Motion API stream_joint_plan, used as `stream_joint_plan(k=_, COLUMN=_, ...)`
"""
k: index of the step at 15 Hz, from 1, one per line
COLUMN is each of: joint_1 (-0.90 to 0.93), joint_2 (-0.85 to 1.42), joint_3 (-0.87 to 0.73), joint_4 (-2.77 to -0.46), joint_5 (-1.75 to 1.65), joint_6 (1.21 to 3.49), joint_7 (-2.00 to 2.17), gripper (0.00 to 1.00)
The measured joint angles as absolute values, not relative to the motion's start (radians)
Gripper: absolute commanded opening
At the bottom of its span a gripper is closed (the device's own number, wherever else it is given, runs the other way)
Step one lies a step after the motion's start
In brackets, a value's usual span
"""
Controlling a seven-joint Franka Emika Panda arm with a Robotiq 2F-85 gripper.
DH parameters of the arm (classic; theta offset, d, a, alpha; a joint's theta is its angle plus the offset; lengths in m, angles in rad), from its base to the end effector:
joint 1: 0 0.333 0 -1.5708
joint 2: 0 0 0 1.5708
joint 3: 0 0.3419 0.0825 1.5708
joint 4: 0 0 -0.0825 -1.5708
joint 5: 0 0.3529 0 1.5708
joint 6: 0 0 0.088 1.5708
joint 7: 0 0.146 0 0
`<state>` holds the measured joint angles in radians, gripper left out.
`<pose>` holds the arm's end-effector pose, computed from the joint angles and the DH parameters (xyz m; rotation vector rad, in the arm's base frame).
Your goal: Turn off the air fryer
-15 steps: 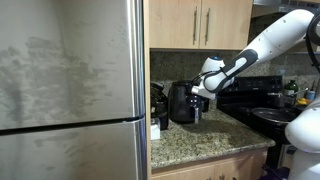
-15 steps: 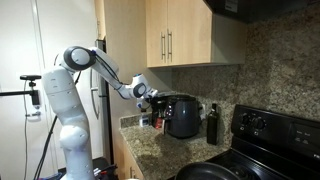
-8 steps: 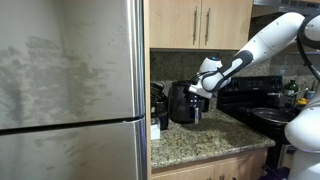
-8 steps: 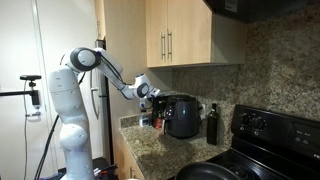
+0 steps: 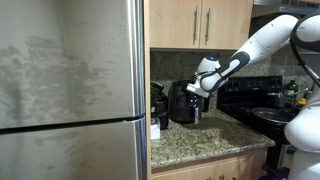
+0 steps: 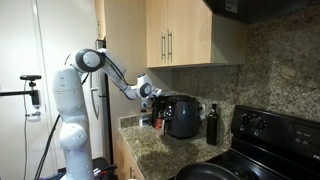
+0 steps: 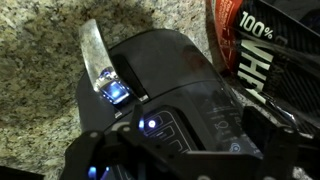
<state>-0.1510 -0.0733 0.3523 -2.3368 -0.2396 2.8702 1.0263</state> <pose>0.5232 0.1202 0.4447 -2.6790 0.8387 -0.8362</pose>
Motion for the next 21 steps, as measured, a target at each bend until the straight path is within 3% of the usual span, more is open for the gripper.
stream_joint_plan(k=21, joint_1=-0.154, joint_2=0.072, joint_3=0.336, joint_4=-2.217, joint_5=-0.314, joint_6=2.867, joint_7=1.086, gripper=1.00)
